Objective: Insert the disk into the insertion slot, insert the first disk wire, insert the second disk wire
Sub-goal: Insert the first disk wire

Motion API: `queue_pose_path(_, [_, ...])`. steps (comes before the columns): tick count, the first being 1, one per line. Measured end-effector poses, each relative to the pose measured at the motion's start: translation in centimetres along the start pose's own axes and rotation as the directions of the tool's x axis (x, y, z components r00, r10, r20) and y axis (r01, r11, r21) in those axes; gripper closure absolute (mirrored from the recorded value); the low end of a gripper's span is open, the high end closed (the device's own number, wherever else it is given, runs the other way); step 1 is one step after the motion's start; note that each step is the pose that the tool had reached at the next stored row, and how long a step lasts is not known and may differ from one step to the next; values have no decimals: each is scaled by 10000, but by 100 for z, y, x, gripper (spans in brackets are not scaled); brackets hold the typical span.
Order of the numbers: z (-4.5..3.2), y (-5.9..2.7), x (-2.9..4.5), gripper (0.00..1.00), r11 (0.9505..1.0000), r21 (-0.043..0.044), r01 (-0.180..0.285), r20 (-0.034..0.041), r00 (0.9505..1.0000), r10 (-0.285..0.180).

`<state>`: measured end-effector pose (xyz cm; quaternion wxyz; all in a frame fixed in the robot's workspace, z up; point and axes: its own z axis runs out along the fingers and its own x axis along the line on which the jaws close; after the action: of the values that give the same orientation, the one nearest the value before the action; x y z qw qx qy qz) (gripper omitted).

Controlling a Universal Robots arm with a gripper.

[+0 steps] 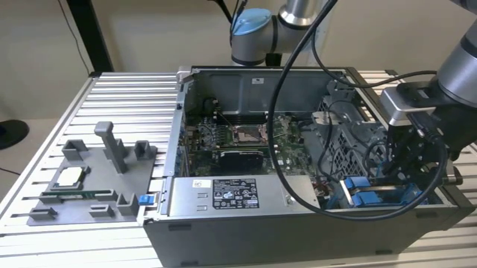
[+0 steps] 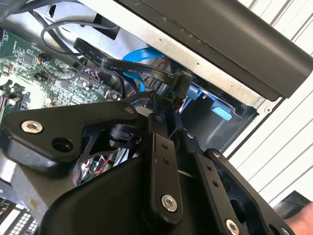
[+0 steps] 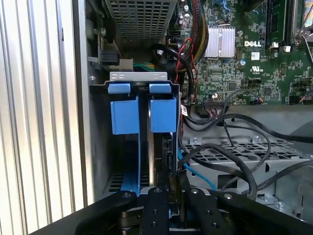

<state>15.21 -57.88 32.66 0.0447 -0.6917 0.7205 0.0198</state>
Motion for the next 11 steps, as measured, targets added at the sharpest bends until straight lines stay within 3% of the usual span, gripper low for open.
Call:
queue_pose_path(2, [-2,0,0,100,10000,0,-6,8,10000,6])
queue_pose_path(4, [-53,-2,-5,100,10000,1,-27,32,10000,27])
queue_pose_path(11, [-383,-13,-35,100,10000,-3,-42,2,10000,42])
